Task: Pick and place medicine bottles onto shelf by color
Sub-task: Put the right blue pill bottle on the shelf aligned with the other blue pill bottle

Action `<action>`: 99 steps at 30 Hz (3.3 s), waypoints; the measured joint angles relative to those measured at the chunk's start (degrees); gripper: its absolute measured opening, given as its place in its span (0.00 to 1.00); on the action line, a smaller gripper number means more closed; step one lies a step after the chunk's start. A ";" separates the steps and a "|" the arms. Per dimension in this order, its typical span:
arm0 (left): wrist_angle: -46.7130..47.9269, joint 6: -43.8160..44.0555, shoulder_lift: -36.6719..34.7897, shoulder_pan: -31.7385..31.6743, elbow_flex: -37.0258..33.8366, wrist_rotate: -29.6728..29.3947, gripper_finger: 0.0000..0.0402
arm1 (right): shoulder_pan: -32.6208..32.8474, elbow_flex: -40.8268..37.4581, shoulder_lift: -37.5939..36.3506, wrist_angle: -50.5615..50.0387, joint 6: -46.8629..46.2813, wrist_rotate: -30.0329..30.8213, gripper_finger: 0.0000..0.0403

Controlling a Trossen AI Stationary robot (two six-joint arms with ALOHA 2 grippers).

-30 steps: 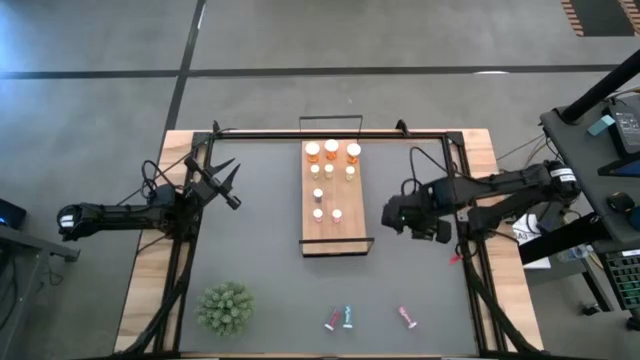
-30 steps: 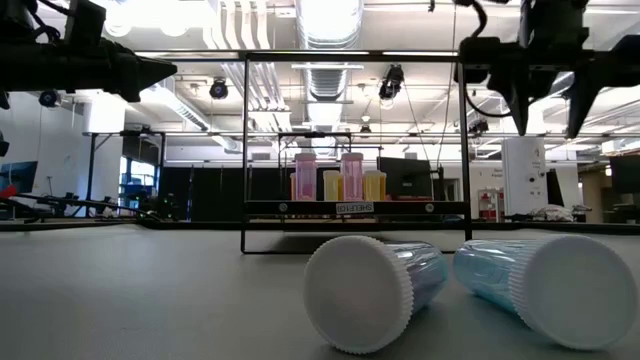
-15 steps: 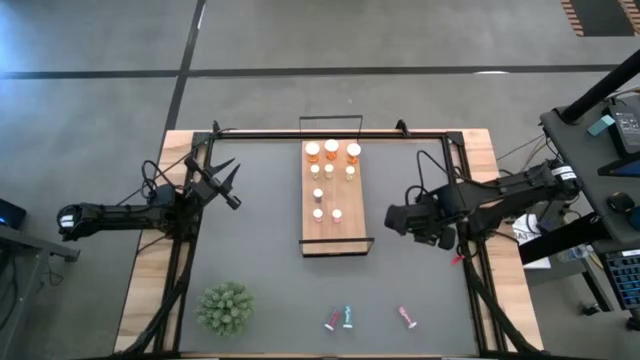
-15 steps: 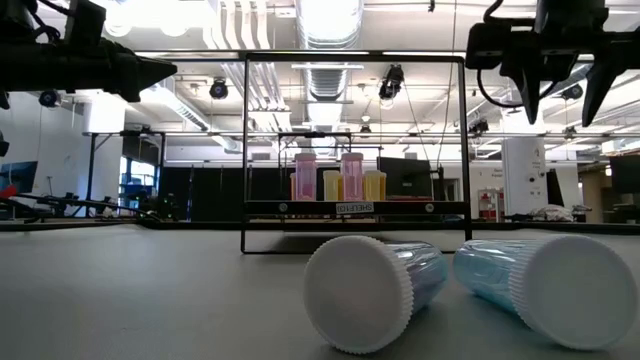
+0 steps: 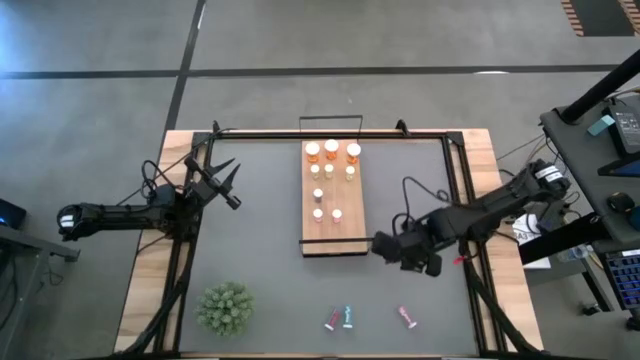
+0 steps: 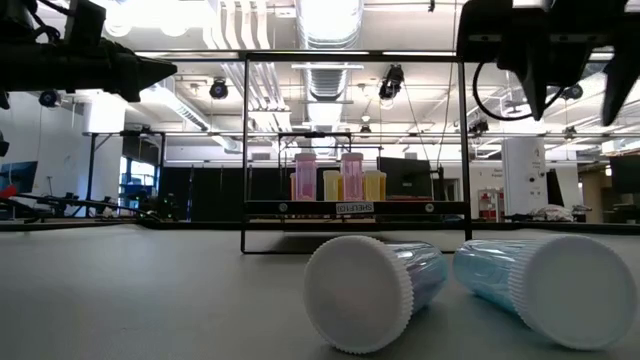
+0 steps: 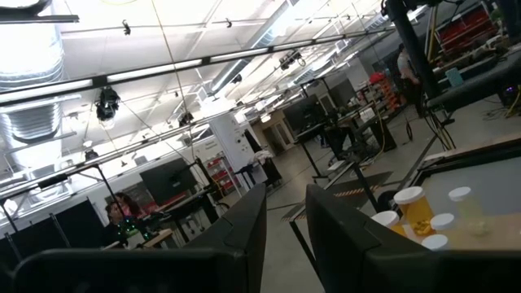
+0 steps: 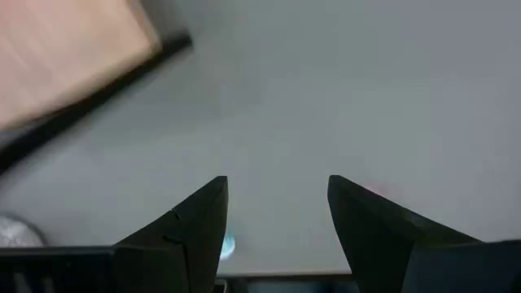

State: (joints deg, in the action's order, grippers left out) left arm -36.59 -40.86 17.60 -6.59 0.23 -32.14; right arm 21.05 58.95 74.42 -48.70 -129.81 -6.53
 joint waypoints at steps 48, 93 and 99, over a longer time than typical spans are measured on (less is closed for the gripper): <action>-0.02 0.00 0.00 -0.02 0.02 0.00 0.18 | 10.43 34.52 42.08 6.26 4.38 -1.47 0.50; -0.01 0.00 0.00 0.00 0.02 -0.01 0.18 | 8.82 36.56 46.54 7.12 6.42 -5.48 0.31; 0.01 0.00 0.00 0.00 0.02 0.00 0.18 | 8.72 36.56 46.54 7.14 6.62 -5.44 0.29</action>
State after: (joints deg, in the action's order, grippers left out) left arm -36.58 -40.86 17.61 -6.59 0.25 -32.14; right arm 29.78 95.50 120.97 -41.56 -123.19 -11.97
